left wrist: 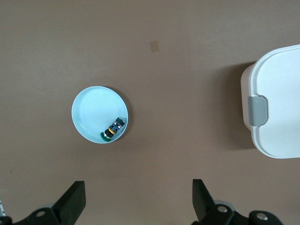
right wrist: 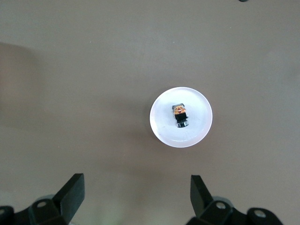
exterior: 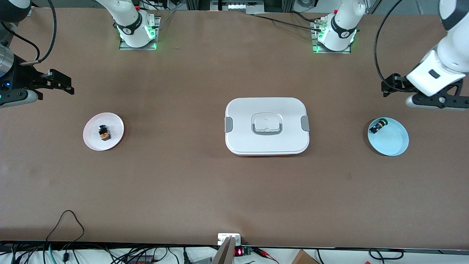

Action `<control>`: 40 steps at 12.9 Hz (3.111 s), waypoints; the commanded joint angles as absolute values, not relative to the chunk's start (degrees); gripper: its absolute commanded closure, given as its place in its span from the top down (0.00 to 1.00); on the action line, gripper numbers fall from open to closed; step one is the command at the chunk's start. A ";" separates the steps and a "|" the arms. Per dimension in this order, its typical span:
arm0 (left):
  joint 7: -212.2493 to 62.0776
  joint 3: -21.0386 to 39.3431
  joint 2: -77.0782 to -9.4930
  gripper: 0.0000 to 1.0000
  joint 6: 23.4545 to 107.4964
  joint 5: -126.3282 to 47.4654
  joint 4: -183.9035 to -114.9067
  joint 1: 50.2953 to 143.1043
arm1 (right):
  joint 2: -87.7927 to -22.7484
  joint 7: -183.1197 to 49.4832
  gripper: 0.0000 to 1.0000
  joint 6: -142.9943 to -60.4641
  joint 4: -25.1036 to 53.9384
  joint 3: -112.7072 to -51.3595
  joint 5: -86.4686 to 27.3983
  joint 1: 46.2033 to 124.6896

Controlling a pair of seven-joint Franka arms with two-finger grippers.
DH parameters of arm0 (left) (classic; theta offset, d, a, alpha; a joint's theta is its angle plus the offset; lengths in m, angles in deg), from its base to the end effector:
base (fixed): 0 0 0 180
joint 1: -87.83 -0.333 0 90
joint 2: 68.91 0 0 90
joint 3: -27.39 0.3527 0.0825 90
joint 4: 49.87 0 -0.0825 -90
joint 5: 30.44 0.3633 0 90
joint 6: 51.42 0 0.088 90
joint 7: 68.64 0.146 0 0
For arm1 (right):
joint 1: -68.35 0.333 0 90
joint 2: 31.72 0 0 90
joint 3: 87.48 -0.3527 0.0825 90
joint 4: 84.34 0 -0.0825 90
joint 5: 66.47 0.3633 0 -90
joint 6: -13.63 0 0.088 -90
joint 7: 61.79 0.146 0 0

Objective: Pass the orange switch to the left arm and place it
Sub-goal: 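Move the right gripper toward the orange switch on the white plate, then lower the right gripper over the orange switch on the white plate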

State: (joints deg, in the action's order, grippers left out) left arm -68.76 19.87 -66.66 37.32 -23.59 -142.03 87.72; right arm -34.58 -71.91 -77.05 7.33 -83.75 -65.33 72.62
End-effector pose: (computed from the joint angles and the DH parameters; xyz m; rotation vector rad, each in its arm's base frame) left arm 0.5359 -0.0506 0.5837 -3.0114 0.1970 0.1372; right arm 0.5466 0.0089 0.5832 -3.1044 -0.2882 0.1021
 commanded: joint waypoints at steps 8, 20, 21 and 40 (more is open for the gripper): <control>-69.34 19.30 -66.09 1.00 36.64 -22.35 -139.96 88.18 | -38.05 -81.26 1.00 -81.61 11.42 -83.88 -67.60 72.31; -69.34 19.30 -66.09 1.00 36.64 -22.53 -139.96 88.18 | -39.36 -139.06 1.00 -113.43 40.36 -94.78 -73.59 58.68; -69.34 19.30 -66.09 1.00 36.64 -22.53 -139.96 88.18 | -39.97 -145.57 1.00 -116.68 41.77 -94.78 -73.94 58.59; -69.34 19.39 -66.09 1.00 36.64 -22.62 -139.96 88.18 | -54.22 -180.35 1.00 -133.67 41.87 -94.78 -74.73 53.67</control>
